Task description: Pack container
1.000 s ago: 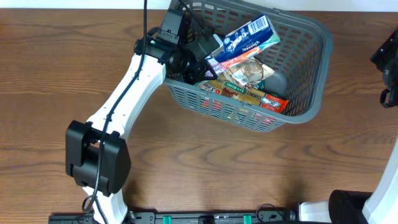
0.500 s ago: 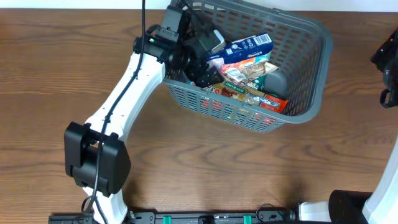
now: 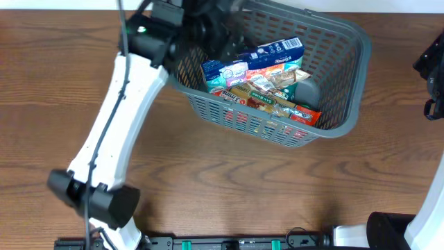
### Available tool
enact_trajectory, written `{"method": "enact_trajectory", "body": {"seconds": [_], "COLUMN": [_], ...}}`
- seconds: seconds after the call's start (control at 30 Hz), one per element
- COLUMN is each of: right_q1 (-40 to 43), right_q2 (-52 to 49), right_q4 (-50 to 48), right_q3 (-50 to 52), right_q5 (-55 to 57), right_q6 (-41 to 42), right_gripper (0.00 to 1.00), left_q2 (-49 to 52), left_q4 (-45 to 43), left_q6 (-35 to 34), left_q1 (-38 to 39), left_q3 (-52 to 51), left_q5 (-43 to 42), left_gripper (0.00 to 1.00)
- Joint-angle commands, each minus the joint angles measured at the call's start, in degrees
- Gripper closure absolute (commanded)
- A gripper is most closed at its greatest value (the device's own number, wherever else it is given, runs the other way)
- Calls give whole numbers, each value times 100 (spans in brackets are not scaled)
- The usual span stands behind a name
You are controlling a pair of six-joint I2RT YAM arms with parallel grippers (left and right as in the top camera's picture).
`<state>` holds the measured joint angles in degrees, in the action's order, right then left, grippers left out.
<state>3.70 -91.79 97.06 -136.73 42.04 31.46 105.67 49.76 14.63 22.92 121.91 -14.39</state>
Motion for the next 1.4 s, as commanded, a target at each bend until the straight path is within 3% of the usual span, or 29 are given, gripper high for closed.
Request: {"method": "enact_trajectory", "body": {"seconds": [0.0, 0.13, 0.23, 0.57, 1.37], "right_q1": [39, 39, 39, 39, 39], "right_q2": [-9, -9, -9, -9, -9], "right_q4": [9, 9, 9, 9, 9], "right_q3": [2, 2, 2, 2, 2], "right_q5": [94, 94, 94, 94, 94], "right_q6": [109, 109, 109, 109, 109], "right_gripper": [1, 1, 1, 1, 1], "left_q2": [-527, -1117, -1484, -1862, -1891], "left_q4": [205, 723, 1088, 1698, 1687], "left_q6": [-1335, -2308, -2645, -2653, -2605], "left_q1": [-138, -352, -564, -887, -1025], "left_q3": [210, 210, 210, 208, 208], "left_q5": [2031, 3038, 3467, 3504, 3622], "left_gripper": [1, 1, 1, 1, 1]}}
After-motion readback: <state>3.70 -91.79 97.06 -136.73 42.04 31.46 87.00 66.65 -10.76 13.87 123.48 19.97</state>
